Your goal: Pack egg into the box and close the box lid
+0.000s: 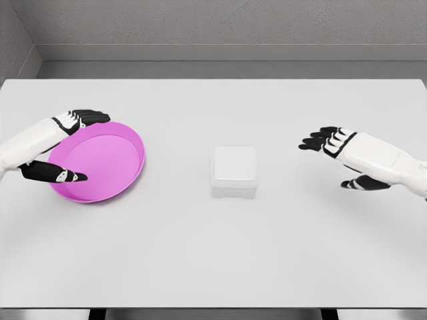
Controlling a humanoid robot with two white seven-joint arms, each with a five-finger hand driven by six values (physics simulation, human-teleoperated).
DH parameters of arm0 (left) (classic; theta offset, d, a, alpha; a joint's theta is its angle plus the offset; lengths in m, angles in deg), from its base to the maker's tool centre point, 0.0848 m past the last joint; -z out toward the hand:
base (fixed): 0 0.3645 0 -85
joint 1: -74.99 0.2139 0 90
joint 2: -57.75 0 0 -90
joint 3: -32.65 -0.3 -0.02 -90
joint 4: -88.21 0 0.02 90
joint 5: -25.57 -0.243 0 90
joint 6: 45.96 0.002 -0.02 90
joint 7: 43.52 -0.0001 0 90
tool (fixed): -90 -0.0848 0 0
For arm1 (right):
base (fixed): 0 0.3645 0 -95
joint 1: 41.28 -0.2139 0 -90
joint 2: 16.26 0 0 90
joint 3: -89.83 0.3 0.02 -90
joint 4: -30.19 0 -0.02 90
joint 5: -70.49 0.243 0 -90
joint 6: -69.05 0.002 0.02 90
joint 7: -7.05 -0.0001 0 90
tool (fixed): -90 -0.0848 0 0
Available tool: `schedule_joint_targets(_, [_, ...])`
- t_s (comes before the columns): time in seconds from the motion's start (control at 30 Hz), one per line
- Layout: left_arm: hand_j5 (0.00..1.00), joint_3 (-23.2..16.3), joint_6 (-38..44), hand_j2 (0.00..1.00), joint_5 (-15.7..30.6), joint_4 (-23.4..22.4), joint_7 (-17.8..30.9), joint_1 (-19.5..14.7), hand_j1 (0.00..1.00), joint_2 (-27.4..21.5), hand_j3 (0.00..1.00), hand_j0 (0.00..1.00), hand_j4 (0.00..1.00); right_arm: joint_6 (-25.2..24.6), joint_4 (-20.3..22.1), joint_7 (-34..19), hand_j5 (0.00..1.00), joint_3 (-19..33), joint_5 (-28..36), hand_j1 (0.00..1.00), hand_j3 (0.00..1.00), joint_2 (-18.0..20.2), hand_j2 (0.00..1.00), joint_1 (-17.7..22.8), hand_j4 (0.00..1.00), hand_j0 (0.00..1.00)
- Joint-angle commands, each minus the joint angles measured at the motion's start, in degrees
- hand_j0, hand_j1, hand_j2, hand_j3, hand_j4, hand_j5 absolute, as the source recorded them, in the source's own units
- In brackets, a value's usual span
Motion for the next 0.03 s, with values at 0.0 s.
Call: schedule_joint_targets(0.0, [1.00, 0.00, 0.16, 1.00, 0.40, -0.17, -0.03, 0.00, 1.00, -0.06, 1.00, 1.00, 1.00, 0.03, 0.02, 0.01, 1.00, 0.32, 0.31, 1.00, 1.00, 0.16, 1.00, 0.00, 1.00, 1.00])
